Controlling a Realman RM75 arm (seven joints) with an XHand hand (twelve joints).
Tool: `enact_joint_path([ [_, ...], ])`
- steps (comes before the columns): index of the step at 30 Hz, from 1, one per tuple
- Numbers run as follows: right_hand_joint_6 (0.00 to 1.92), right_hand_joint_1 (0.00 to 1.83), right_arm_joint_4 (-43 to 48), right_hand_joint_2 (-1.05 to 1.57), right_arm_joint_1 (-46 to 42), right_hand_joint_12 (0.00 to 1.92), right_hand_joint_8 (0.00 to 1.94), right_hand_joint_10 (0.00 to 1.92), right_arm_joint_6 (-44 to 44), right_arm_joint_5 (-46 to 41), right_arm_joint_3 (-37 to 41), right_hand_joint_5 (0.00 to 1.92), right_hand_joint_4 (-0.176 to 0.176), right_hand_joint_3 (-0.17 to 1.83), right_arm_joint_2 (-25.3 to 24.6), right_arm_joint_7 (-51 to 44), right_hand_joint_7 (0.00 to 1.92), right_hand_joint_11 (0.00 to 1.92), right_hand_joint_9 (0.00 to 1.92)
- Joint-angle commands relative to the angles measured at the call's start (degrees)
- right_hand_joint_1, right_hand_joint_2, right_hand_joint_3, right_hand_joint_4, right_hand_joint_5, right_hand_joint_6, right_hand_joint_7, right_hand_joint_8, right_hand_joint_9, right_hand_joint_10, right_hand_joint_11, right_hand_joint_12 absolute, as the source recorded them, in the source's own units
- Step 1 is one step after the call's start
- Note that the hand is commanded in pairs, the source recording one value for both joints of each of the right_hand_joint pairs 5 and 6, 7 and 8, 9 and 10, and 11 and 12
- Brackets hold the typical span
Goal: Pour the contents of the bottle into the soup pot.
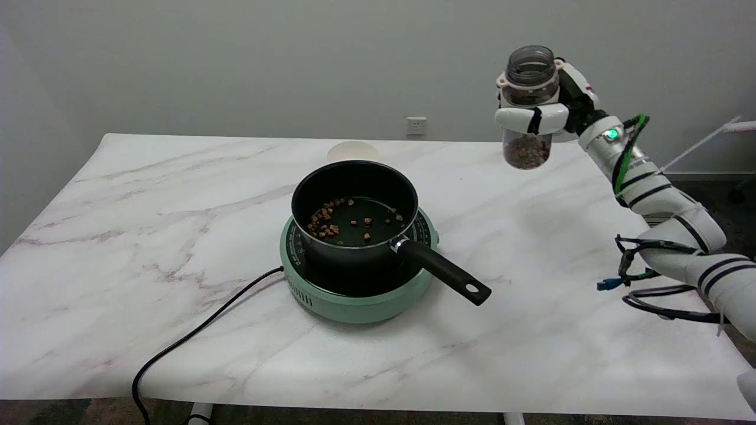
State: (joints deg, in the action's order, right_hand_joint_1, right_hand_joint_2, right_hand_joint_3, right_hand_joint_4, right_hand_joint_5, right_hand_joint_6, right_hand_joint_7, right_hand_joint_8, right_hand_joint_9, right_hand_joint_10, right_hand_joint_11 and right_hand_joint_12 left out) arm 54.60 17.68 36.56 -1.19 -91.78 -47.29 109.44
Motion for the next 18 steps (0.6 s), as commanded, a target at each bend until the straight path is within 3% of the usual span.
enact_joint_path([
  [1, 1.92, 1.43, 6.3, 1.38, 12.8, 1.31, 1.92, 1.56, -7.1, 1.8, -15.5, 1.92, 0.0, 0.66, 2.1, 0.3, 1.92, 1.31, 1.56],
  [18, 1.92, 1.47, 17.2, 1.31, 11.8, 1.3, 1.92, 1.54, -11.1, 7.8, -17.0, 1.92, 0.0, 0.72, 2.0, -0.1, 1.92, 1.3, 1.54],
])
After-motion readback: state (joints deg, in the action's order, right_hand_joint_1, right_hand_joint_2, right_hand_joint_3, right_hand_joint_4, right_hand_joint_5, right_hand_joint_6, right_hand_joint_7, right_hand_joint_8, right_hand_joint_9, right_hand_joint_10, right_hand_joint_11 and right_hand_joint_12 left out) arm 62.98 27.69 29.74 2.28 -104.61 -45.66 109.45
